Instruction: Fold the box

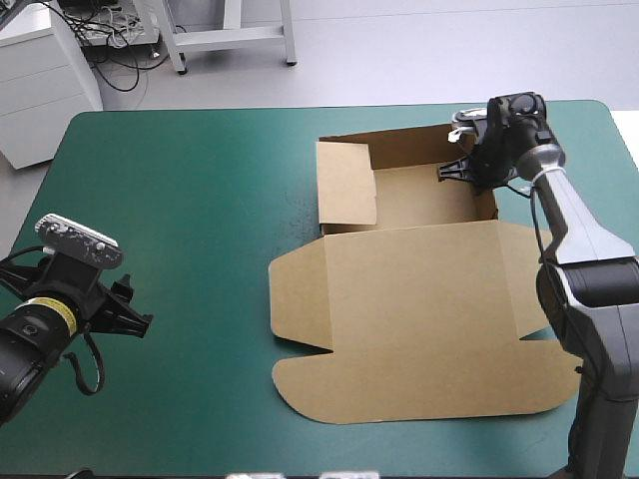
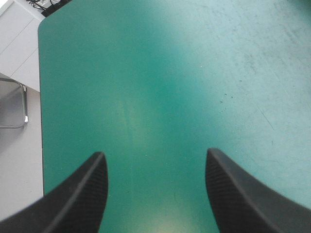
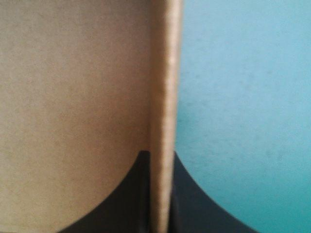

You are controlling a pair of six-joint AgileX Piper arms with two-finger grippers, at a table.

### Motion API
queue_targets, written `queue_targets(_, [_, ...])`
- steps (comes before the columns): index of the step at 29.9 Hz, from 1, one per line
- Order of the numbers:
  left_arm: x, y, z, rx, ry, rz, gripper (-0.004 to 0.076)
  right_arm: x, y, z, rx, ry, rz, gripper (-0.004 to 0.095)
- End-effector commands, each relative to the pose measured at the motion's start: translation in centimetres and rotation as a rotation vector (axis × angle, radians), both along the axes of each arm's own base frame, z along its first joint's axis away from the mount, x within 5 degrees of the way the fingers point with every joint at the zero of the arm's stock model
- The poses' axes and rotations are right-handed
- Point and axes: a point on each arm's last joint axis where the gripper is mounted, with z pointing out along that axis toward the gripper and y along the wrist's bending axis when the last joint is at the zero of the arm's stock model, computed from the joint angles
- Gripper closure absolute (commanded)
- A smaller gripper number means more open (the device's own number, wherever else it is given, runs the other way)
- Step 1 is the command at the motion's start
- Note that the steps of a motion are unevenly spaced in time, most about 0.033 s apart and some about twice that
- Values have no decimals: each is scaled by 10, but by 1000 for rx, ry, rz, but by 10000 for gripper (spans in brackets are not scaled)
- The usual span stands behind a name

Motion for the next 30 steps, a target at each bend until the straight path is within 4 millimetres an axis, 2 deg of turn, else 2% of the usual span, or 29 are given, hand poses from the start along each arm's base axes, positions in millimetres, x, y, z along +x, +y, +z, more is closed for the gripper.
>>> queue_targets(1, [2,2,14,4,-98,10,303,-13,-30,44,11,-97,-55,931])
queue_targets(13, [3,3,14,-6,-104,26,309,-17,-116,44,10,-97,-234,929])
queue_targets(26, [1,0,12,-44,-78,14,309,-46,-221,44,-11,-95,-450,924])
queue_targets(30, [1,0,12,-44,-78,14,309,-53,-237,44,-5,-95,-476,924])
